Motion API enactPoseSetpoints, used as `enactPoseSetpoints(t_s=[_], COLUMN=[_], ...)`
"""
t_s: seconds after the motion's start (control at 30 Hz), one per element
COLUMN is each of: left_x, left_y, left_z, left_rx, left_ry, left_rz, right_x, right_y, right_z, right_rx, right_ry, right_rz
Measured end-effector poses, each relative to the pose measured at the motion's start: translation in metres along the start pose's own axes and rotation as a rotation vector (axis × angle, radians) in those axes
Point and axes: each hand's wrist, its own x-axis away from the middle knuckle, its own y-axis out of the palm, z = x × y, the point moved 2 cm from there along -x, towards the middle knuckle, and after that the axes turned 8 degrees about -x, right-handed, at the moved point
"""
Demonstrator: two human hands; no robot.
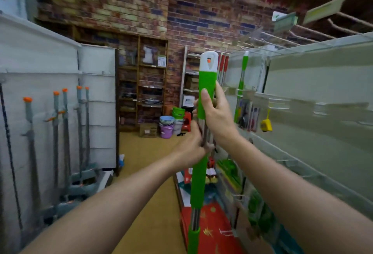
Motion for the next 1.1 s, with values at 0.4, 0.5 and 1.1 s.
enactPoseSetpoints(t_s=[0.4, 0.5, 1.1], left_x=[-0.211, -0.253, -0.569], left_y=[-0.043, -0.034, 0.014], left_z=[-0.167, -0.208, -0.41], left_rx=[0.143, 0.133, 0.309], left_ry=[0.06, 0.005, 0.051], left_rz=[0.009, 0.019, -0.126], right_x=[-0.204, -0.239, -0.481], right_y=[0.056, 0.056, 0.025], right_z=[0.168, 0.22, 0.5], right_rx=[0.025, 0.019, 0.249], right_ry=[0.028, 0.019, 0.03], right_rz=[0.267, 0.335, 0.475])
